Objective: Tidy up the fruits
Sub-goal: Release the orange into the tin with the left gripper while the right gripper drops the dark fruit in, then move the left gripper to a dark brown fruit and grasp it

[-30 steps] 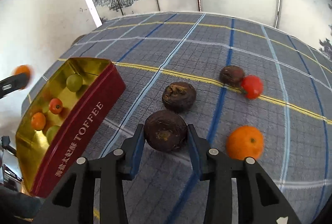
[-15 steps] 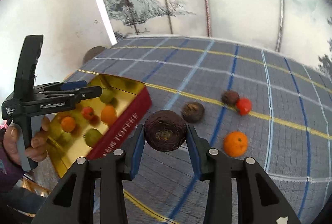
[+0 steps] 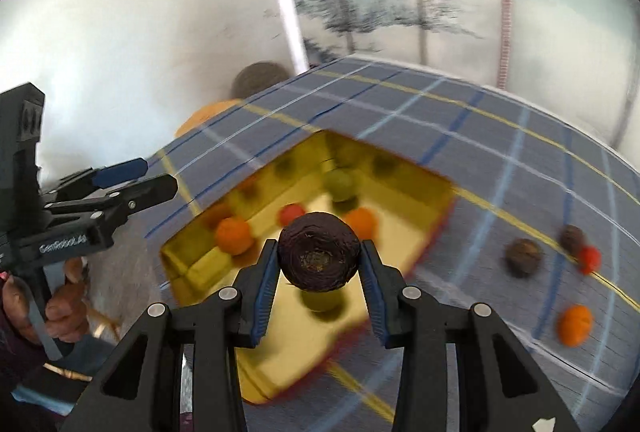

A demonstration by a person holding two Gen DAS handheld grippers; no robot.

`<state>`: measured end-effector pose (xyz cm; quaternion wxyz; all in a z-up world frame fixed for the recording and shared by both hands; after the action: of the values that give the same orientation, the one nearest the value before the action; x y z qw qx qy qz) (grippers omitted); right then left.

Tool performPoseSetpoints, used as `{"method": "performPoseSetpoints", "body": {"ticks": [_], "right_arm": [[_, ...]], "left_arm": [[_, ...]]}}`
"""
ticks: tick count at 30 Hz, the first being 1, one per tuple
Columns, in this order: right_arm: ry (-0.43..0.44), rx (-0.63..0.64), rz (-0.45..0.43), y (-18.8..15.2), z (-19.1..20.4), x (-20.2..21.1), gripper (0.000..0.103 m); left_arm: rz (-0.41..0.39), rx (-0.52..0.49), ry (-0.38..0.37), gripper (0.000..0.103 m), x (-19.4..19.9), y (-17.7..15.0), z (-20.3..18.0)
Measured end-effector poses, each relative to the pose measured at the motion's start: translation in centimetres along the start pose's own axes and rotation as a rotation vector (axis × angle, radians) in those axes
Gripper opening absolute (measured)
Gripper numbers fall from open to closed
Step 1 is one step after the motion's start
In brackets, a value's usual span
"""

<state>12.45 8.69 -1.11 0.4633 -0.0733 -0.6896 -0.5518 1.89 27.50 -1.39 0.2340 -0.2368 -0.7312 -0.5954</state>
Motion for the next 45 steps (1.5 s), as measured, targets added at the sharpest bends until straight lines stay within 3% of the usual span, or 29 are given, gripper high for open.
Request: {"method": "performPoseSetpoints", "body": {"ticks": [6,18,19,23,32,39,45], "right_arm": [[0.054,0.048,0.061,-0.1,3.9,-3.5,0.037],[0.029,0.087,0.119,-0.8,6.2,-5.8,0.039],[0.029,0.088,0.116,-0.7,6.3,-5.8,0.039],[0.038,0.069,0.078,-0.1,6.3,-5.1,0.062],[0.031,-0.010,-0.050,0.2,3.6,-0.6,0.062],[-0.113,-0.088,-0.097,-2.8,-3.0,3.6,0.062],[-0.366,-0.122,-0.042,-7.7,-10.7,6.2,0.067]], "left_arm": [[-0.019,-0.036,0.059,0.076,1.4,-1.0,1.1],[-0.020,-0.007,0.081,0.076,1.7,-1.3,2.7],[-0.019,-0.007,0.082,0.076,1.8,-1.3,2.8],[-0.019,-0.014,0.097,0.076,2.0,-1.3,2.9],[-0.009,-0.051,0.093,0.076,1.9,-1.1,1.6],[0.002,-0.120,0.076,0.076,1.7,-0.9,-1.1],[0.010,-0.206,0.051,0.076,1.3,-0.3,-4.7]]}}
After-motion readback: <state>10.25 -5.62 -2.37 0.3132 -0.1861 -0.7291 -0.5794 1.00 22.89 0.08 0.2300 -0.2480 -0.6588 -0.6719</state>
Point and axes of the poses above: each gripper's, at about its wrist camera, not at the fingertips, and x roughly against the way its jaws point, z to its left, y to its top, the point moved 1 cm from there along -x, roughly the way its jaws point, and after that the axes turned 11 degrees about -y, right-handed, at the moved point
